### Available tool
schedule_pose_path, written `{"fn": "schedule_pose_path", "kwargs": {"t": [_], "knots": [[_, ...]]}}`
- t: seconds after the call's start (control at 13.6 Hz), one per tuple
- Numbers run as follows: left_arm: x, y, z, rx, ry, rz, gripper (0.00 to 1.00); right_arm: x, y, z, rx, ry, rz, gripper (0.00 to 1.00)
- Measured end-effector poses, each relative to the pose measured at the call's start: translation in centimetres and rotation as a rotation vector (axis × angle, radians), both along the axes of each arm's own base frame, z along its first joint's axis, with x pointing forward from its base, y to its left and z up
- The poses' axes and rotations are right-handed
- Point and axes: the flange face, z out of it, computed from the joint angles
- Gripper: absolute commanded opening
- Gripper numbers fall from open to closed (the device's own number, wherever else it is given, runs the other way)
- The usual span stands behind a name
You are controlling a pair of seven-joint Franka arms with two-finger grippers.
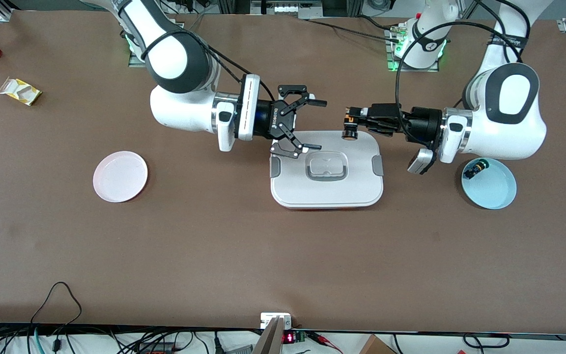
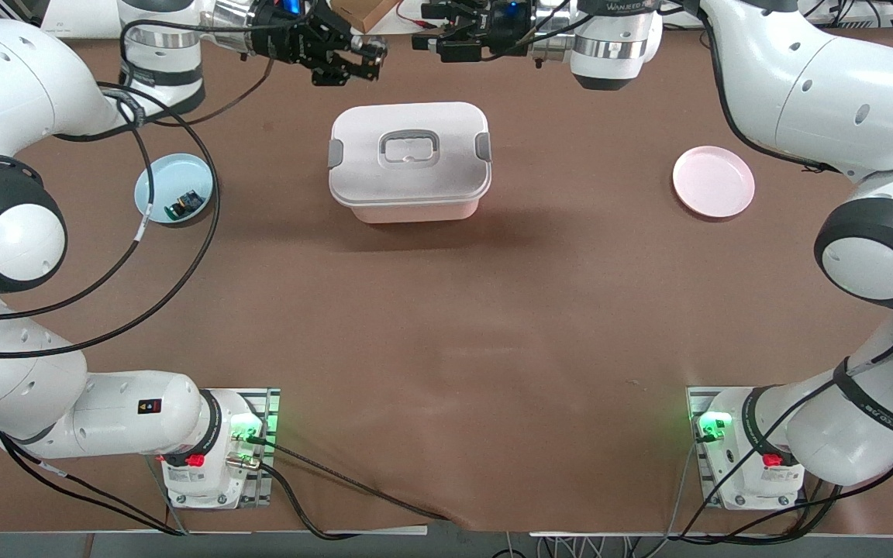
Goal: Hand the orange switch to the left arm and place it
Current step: 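Grasp the orange switch with the left gripper while the right gripper opens, then carry the switch toward the blue plate while the right gripper withdraws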
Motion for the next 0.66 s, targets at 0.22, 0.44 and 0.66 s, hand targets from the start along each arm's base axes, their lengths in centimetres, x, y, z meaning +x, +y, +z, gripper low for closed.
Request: {"fn": "schedule_pose_path", "kwargs": {"t": [0.22,0.44,0.66], "knots": [[-0.1,1.8,-0.1,0.209,-0.076,-0.123,0.26,1.0,-2.1,-0.7,-0.006,-0.011,0.023,1.00],[-0.3,3.0,-0.2,0.379,-0.133,-0.231,0.25,2.9,-5.9,-0.6,-0.015,-0.044,0.057,1.00],[-0.7,4.7,-0.9,0.541,-0.195,-0.369,0.25,4.7,-11.0,-1.6,-0.056,-0.068,0.116,1.00]]}}
